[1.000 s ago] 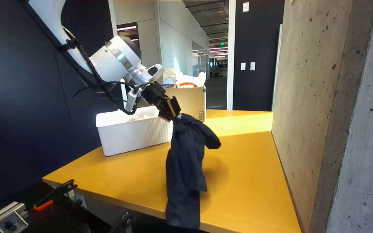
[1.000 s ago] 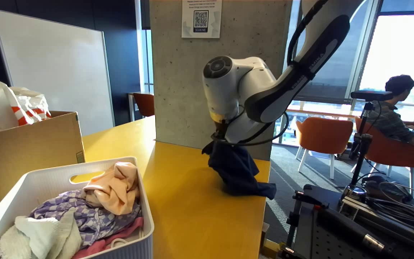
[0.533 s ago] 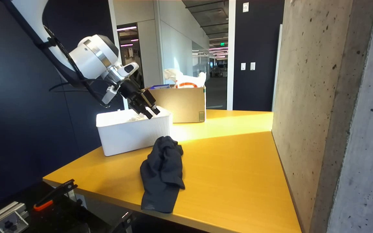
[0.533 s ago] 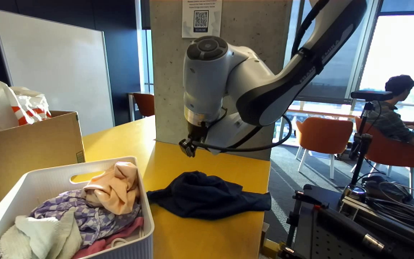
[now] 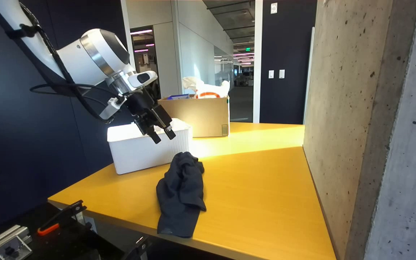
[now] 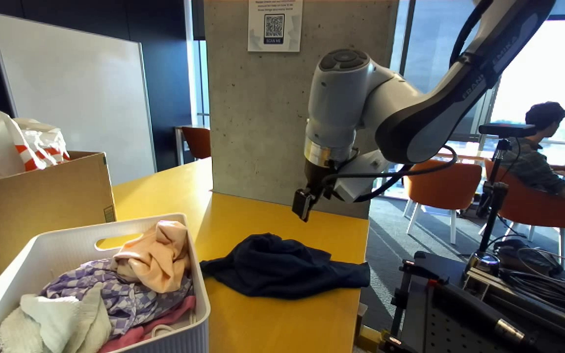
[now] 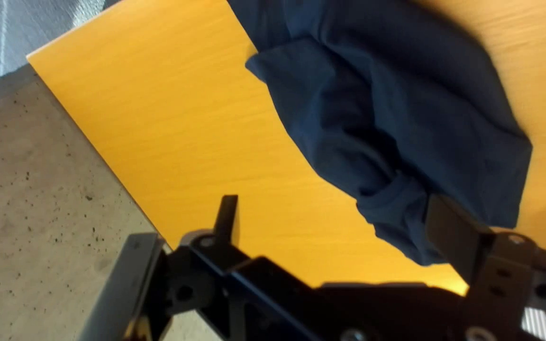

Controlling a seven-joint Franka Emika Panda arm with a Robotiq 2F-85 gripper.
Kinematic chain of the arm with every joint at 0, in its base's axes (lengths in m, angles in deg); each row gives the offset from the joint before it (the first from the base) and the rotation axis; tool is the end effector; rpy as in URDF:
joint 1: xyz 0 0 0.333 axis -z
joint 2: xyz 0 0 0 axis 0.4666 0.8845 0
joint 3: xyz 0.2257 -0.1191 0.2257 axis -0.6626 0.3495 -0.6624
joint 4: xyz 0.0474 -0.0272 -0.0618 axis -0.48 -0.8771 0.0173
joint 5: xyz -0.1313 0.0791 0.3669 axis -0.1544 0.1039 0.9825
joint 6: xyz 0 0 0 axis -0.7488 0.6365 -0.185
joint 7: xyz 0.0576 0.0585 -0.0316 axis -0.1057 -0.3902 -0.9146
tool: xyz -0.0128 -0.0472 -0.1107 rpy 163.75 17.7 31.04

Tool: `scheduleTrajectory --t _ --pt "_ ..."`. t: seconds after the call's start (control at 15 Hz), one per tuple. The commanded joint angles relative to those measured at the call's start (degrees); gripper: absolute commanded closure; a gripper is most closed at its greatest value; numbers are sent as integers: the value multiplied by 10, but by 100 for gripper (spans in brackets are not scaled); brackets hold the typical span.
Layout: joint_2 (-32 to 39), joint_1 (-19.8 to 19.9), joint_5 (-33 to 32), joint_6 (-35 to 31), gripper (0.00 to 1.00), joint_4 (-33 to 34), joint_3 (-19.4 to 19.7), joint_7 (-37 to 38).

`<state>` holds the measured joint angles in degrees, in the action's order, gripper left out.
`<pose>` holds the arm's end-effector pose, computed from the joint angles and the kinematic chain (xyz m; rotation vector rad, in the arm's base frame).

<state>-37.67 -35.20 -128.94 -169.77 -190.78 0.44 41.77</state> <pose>0.5396 0.0594 0.2788 2.7053 -0.1853 0.4430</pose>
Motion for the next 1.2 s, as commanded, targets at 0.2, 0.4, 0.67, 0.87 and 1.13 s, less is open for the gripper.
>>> scheduleTrajectory --t 0.2,0.4,0.67,0.87,1.13 --pt "38 98 114 -74 0 5 20 -180" --pt "87 164 163 -91 0 31 -39 -322" --pt "124 202 218 -74 0 51 -87 -488" --pt "143 239 233 -76 0 52 -118 -601" --pt "174 203 256 -69 0 83 -69 -732"
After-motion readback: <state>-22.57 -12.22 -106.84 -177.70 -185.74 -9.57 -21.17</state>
